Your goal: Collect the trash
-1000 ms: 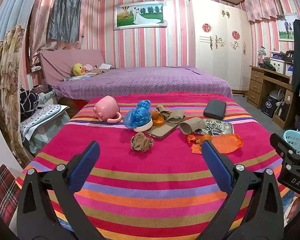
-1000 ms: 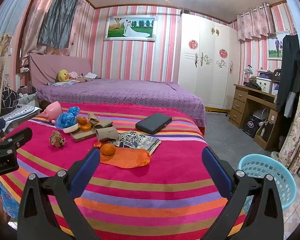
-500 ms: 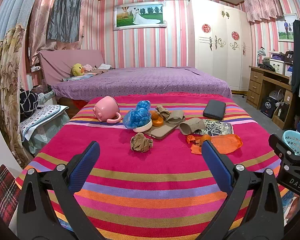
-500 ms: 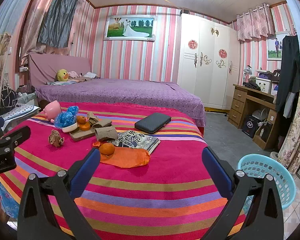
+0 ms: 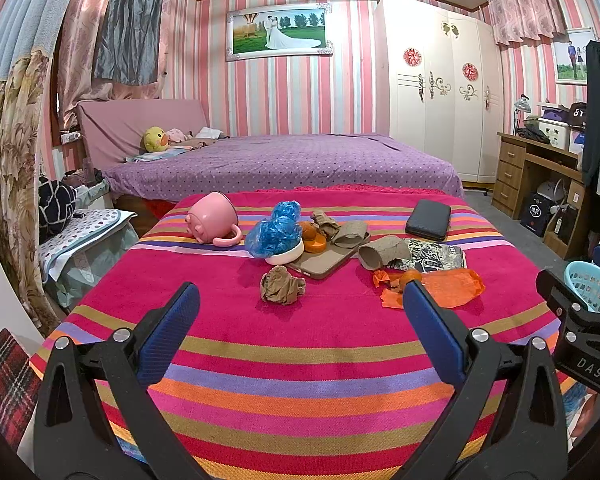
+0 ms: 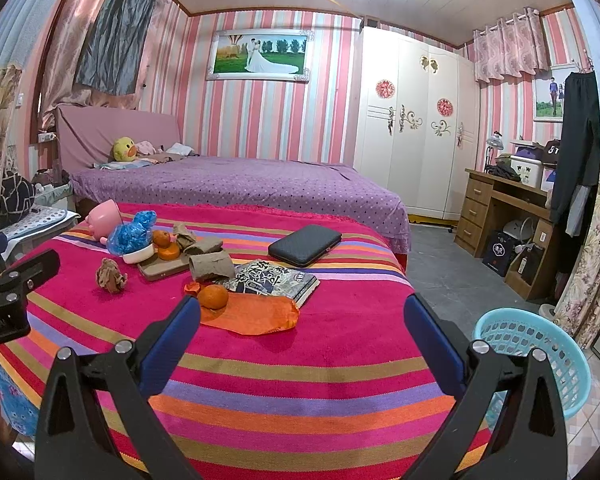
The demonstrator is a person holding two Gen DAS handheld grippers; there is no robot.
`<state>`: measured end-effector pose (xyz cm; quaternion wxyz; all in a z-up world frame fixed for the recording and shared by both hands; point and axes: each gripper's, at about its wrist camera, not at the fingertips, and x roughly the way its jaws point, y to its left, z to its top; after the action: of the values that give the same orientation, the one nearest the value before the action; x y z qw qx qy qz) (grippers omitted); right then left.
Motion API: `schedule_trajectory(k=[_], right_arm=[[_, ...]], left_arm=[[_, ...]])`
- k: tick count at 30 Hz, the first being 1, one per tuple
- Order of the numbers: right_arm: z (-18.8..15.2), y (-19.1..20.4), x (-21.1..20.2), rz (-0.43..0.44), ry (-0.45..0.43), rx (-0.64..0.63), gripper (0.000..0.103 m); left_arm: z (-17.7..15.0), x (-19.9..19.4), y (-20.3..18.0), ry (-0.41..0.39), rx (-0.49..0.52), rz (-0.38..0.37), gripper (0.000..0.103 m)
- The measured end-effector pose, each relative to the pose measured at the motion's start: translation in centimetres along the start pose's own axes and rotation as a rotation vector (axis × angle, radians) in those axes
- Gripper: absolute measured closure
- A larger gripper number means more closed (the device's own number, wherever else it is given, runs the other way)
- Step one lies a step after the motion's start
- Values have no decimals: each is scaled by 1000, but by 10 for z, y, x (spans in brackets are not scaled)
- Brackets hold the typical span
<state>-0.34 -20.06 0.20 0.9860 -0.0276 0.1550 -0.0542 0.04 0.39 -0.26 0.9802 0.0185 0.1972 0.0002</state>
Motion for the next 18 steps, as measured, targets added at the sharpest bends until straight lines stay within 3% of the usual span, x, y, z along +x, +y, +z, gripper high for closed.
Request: schedule_trajectory(k=[18], right_arm=[[-1,-2,0,-3,0,-1,4]], left_arm=[[0,1,0,0,-2,0,5]])
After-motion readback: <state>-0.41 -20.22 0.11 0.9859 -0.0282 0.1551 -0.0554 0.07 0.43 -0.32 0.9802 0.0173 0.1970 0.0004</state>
